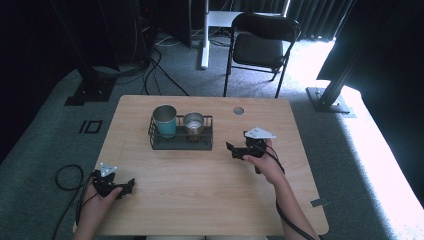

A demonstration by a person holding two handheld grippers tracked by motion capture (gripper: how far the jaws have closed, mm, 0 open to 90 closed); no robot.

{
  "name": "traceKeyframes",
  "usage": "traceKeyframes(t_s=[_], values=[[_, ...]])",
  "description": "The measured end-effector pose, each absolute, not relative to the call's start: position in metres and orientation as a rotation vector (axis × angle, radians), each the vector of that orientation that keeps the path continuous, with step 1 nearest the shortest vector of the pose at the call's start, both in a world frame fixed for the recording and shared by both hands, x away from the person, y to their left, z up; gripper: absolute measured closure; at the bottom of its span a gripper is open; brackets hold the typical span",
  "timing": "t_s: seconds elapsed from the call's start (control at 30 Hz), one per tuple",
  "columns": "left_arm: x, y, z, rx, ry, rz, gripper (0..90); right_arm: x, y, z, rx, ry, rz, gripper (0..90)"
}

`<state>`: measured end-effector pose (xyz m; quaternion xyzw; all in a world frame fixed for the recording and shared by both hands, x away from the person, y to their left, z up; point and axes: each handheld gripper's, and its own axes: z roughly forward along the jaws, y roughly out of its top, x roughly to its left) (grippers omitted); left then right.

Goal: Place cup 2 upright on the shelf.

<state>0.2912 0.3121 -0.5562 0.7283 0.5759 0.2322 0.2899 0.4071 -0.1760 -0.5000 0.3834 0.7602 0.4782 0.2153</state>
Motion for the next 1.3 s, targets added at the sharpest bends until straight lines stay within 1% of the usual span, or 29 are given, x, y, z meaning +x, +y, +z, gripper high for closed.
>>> traceKeyframes(t_s=[0.43,0.93,1.3], values=[[0.291,0.312,-0.556,1.943,1.536,0.62,1.7,0.392,-0.216,-0.513,1.121,2.092,1.256,11.3],[0.291,0.312,-0.556,1.943,1.536,0.62,1.8,0.374,-0.239,-0.525,1.195,2.1,1.206,11.3],[0.291,0.312,-0.556,1.943,1.536,0.62,1.8,0.35,-0.262,-0.529,1.317,2.043,1.194,11.2]])
